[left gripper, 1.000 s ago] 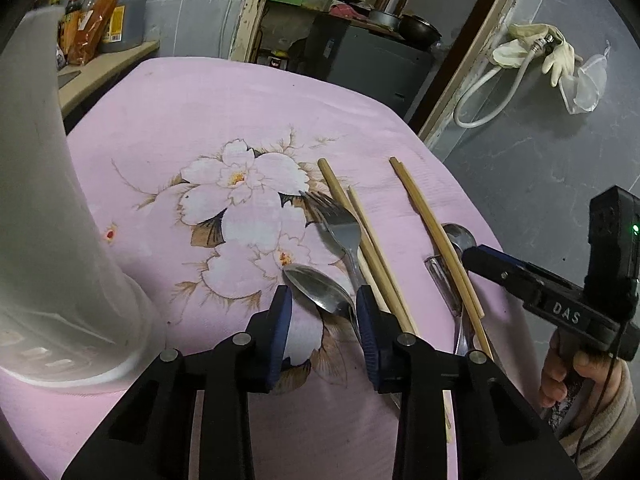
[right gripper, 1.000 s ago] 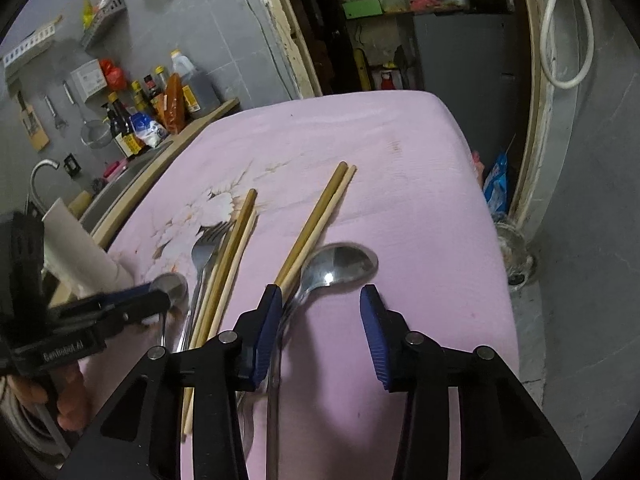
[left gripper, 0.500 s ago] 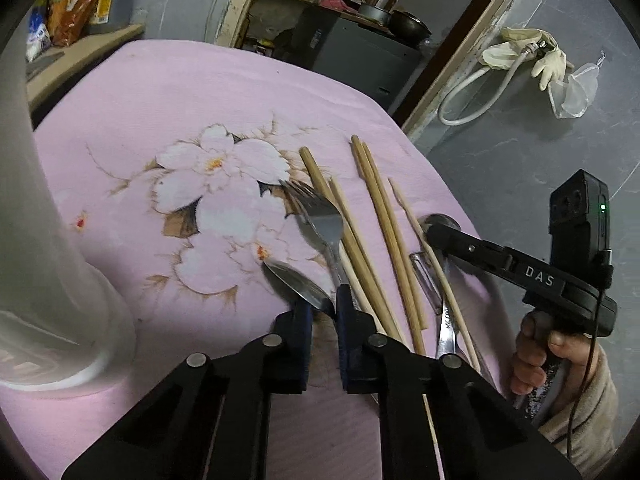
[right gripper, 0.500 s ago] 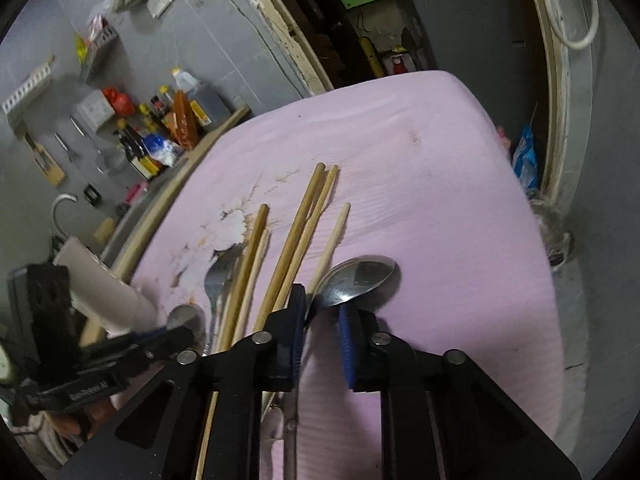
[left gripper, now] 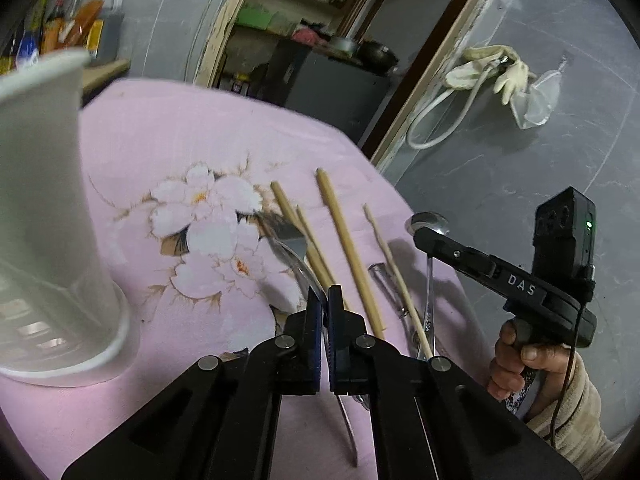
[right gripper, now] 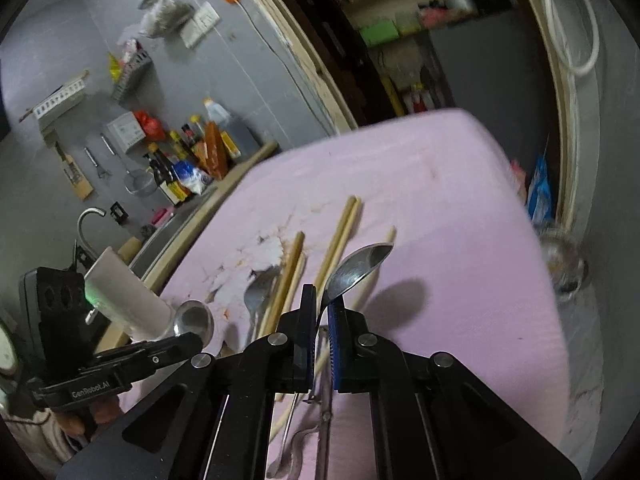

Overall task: Organize utensils
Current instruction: 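Close the left tool on its spoon while the right tool closes on another spoon, then carry the spoons in both tools up and over the white caddy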

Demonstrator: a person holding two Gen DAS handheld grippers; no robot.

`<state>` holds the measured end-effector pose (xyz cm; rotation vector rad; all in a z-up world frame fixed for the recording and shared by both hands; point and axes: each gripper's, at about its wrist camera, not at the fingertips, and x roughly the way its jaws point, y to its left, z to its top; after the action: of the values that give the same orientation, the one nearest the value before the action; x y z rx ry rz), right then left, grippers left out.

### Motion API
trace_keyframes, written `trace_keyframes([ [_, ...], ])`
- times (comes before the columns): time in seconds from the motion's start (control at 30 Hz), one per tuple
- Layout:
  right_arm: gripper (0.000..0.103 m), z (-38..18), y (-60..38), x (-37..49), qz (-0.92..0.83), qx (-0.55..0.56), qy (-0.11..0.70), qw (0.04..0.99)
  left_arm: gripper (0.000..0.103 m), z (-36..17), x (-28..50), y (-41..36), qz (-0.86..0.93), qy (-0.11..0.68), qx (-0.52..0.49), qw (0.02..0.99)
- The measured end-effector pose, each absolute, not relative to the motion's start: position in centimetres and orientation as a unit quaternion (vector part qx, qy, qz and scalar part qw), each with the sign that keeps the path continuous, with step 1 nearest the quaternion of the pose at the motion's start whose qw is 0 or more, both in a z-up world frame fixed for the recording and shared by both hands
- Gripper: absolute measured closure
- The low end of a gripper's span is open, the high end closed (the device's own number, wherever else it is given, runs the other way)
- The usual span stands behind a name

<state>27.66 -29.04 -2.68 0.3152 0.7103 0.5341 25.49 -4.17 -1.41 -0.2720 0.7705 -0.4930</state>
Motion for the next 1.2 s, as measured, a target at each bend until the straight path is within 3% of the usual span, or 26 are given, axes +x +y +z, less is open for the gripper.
trace_keyframes([
  [0.3,0.101,0.3,-27.0,21.5,0.221,0.067,0.208,0.951,0.103,0.9,21.4,-4.6,-0.217,0.248,-0.099,0.939],
  [0.67,0.101,3.7,-23.7,17.9,0.210,0.021,0.106,0.972,0.103,5.2,17.6,-2.2,-0.190,0.129,-0.087,0.969],
  [1.2,0.101,11.2,-10.0,19.3,0.348,0.042,-0.010,0.936,0.103,11.1,15.9,12.8,-0.060,0.009,-0.108,0.992],
])
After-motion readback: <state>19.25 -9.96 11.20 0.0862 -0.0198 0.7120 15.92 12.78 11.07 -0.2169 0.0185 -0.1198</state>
